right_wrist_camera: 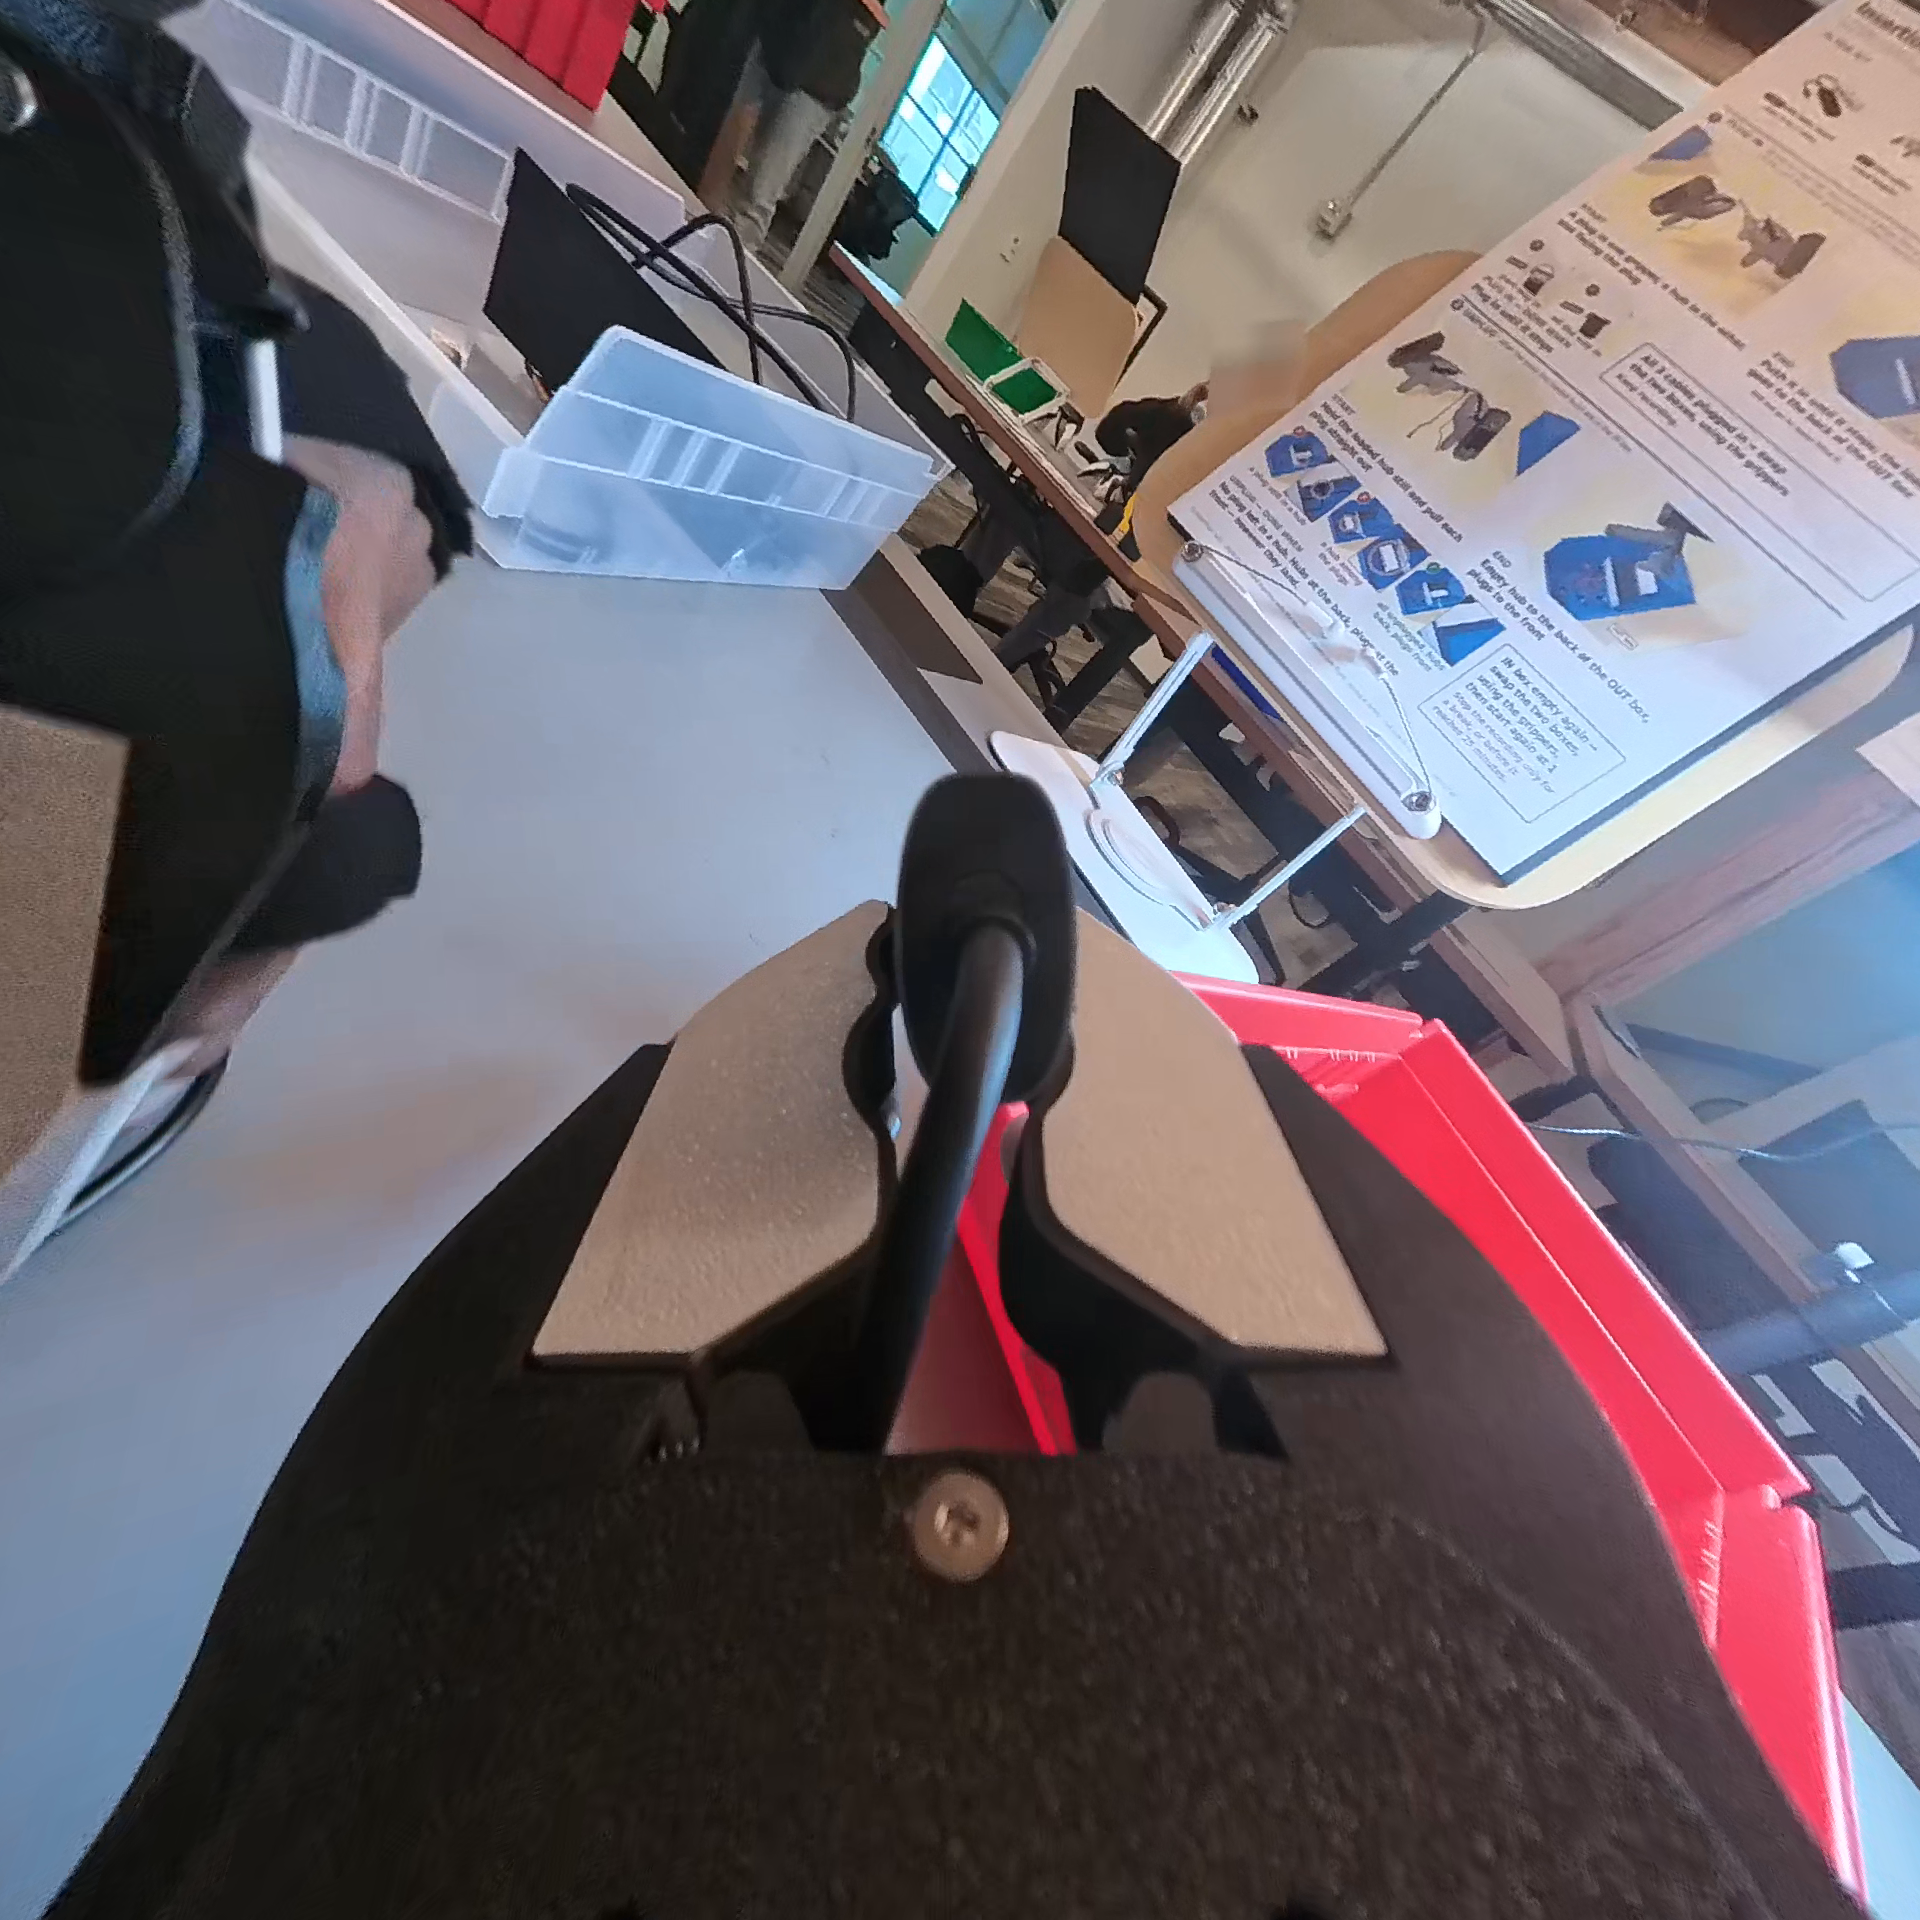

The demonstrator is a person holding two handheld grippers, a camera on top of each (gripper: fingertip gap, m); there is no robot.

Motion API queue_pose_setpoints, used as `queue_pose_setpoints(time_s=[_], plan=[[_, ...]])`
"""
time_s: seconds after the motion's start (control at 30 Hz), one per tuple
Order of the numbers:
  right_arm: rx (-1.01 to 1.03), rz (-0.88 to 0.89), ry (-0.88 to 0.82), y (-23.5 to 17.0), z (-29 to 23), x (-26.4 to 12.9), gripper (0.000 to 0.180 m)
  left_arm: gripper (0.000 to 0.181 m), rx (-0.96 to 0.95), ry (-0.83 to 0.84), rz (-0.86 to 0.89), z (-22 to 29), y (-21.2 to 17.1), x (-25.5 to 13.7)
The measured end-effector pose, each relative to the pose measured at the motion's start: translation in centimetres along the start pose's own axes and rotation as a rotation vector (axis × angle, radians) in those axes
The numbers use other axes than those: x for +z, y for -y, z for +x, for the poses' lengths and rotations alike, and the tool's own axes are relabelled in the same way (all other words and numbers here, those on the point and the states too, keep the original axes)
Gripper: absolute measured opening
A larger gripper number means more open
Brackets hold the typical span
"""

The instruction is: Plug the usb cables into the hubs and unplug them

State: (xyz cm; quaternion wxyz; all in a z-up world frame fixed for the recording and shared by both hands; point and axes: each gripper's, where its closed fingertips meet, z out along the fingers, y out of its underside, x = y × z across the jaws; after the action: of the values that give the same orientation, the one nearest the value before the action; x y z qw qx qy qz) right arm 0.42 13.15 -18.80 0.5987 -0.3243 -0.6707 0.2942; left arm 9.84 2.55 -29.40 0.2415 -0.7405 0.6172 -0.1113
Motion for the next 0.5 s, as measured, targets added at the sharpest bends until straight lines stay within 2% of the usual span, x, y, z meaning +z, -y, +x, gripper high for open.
queue_pose_setpoints(time_s=[0.2,0.3,0.37,0.43,0.5], plan=[[-0.002,0.001,0.01,0.0,-0.1,0.0,0.018,0.027,0.137,-0.155,-0.054,0.0,0.5,1.2],[-0.004,0.005,0.011,0.1,-0.1,-0.1,0.017,0.013,0.125,-0.213,-0.04,0.4,0.9,1.6],[-0.004,0.008,0.013,0.1,0.0,-0.2,0.017,0.012,0.095,-0.173,-0.027,0.0,1.2,1.8],[-0.012,0.011,0.016,0.1,-0.1,-0.2,0.018,0.012,0.038,-0.059,-0.026,-1.3,0.7,1.5],[-0.026,0.017,0.018,0.3,-0.2,-0.3,0.018,0.012,-0.094,0.012,0.047,-1.8,0.1,0.3]])
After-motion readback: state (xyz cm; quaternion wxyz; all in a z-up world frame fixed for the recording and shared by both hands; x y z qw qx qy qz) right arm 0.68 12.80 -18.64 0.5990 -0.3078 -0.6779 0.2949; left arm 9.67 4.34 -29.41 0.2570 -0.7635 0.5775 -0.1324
